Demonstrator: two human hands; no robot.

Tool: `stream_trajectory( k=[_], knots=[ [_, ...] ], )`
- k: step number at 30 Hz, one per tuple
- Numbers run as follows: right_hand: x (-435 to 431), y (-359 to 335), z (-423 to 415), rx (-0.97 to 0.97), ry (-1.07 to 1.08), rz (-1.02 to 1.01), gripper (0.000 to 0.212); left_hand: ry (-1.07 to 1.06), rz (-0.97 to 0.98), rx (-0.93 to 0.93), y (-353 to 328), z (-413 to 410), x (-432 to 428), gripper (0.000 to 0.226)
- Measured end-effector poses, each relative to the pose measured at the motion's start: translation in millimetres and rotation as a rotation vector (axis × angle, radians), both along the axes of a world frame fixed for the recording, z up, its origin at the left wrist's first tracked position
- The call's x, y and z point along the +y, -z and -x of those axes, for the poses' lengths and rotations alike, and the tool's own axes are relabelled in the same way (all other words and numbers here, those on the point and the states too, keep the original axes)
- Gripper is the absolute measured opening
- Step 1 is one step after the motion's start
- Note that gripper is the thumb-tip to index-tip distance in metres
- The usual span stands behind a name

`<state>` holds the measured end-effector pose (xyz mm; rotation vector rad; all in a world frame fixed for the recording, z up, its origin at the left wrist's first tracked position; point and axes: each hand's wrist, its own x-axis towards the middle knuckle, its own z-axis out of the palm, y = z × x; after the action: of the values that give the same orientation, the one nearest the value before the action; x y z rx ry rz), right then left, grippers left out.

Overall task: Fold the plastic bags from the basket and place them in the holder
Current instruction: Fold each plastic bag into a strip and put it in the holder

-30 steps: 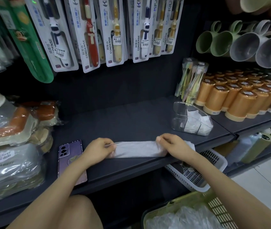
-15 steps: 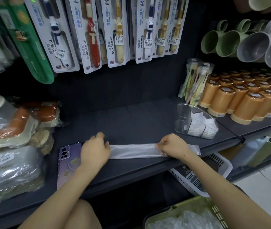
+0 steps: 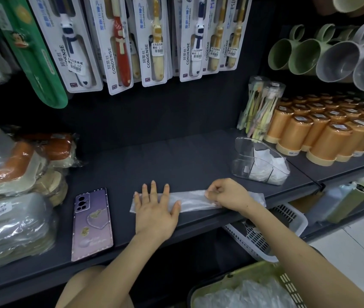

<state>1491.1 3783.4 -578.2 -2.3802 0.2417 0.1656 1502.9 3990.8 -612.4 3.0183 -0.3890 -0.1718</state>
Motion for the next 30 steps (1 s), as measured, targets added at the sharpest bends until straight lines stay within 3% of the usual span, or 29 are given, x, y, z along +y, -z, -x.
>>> stream_trajectory(
  k=[2, 5, 7, 8, 10, 13, 15, 19, 21, 25, 30],
  knots=[
    [2, -5, 3, -0.110, 0.029, 0.003, 0.010, 0.002, 0.017, -0.005, 1, 0, -1, 0.068],
    [16, -1, 6, -0.593, 0.038, 0.616, 0.035, -0.002, 0.022, 0.007, 1, 0, -1, 0.072],
    [38, 10, 10, -0.656, -0.106, 0.742, 0.037, -0.001, 0.018, 0.008, 1, 0, -1, 0.073],
    [45, 19, 11, -0.622, -0.191, 0.772, 0.037, 0.000, 0.019, 0.009, 1, 0, -1, 0.074],
    [53, 30, 15, -0.362, -0.304, 0.726, 0.047, 0.002, 0.033, 0.007, 1, 0, 0, 0.074],
    [35, 36, 24, -0.188, -0.299, 0.638, 0.079, 0.000, 0.024, 0.008, 1, -2, 0, 0.074],
    [12, 37, 35, -0.156, -0.228, 0.658, 0.083, 0.001, 0.014, 0.005, 2, -2, 0, 0.074],
    [-35, 32, 58, -0.091, -0.119, 0.661, 0.080, 0.010, 0.012, -0.002, 4, -3, 0, 0.074],
    [-45, 25, 58, -0.038, -0.107, 0.610, 0.066, 0.011, 0.010, -0.003, 5, -3, 0, 0.075],
    [-50, 9, 42, -0.171, 0.072, 0.633, 0.060, 0.019, 0.001, -0.003, 6, -4, 0, 0.075],
    [-54, 8, 53, -0.072, 0.285, 0.601, 0.049, 0.113, 0.040, 0.048, 1, -18, 8, 0.083]
  ],
)
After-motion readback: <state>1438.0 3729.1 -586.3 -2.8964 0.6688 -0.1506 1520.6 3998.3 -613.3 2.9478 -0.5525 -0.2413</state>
